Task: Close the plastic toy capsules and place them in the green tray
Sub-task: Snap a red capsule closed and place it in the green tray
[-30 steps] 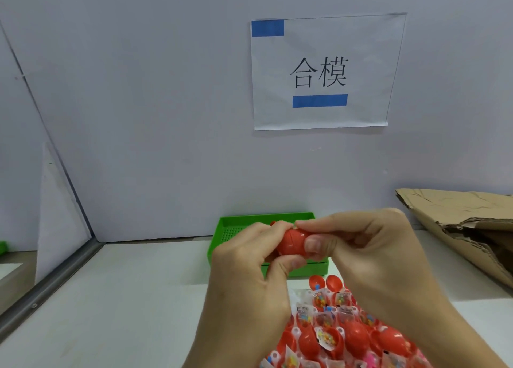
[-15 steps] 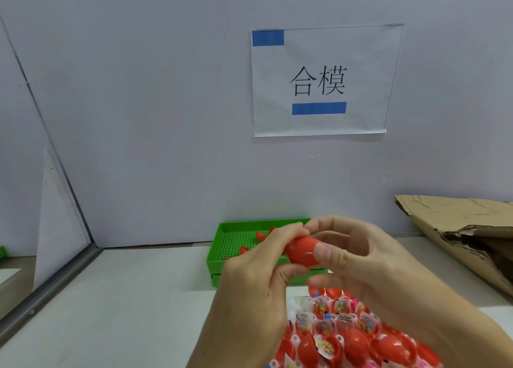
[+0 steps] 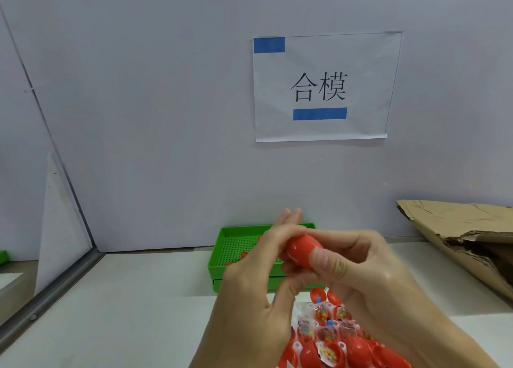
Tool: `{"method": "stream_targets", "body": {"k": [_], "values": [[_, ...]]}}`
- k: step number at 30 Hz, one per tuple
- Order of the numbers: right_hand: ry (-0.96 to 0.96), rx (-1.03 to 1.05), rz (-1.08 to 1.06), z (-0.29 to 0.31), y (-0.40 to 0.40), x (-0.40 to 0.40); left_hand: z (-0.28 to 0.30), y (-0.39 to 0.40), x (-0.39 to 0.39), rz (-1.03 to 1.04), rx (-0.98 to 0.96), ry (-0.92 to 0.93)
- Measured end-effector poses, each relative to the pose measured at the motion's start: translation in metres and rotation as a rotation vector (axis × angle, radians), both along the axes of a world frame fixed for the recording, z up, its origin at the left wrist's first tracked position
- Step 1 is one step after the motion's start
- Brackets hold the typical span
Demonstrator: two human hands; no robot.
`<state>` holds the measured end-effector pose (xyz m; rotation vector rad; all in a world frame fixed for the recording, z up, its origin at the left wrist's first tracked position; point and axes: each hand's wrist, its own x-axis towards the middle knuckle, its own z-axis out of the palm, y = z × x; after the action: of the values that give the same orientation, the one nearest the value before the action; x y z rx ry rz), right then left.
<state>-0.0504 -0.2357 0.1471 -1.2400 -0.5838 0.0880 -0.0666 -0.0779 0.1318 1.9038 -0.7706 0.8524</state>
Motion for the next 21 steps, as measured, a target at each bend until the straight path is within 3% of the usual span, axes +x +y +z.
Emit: {"method": "stream_targets", "body": {"k": [4,8,10,13,15,21], "values": [[-0.079,-0.037,-0.112,-0.002,0.004,-0.001,-0.001,0.002,0.004,0.135,-0.006,-0.197],[-0.088,-0.039,-0.151,-0.002,0.008,-0.005,-0.007,0.000,0.006,0.182,-0.014,-0.256],[-0.077,-0.043,-0.193,-0.002,0.009,-0.006,-0.008,0.000,0.005,0.148,-0.057,-0.177],[-0.043,-0.019,-0.220,-0.002,0.010,-0.007,-0.009,-0.003,0.003,-0.058,-0.235,0.113],[-0.029,0.004,-0.222,0.000,0.011,-0.008,-0.010,-0.004,0.004,-0.104,-0.303,0.178],[-0.081,-0.049,-0.248,0.003,0.012,-0.011,-0.003,0.004,0.008,0.055,-0.065,-0.116]]}}
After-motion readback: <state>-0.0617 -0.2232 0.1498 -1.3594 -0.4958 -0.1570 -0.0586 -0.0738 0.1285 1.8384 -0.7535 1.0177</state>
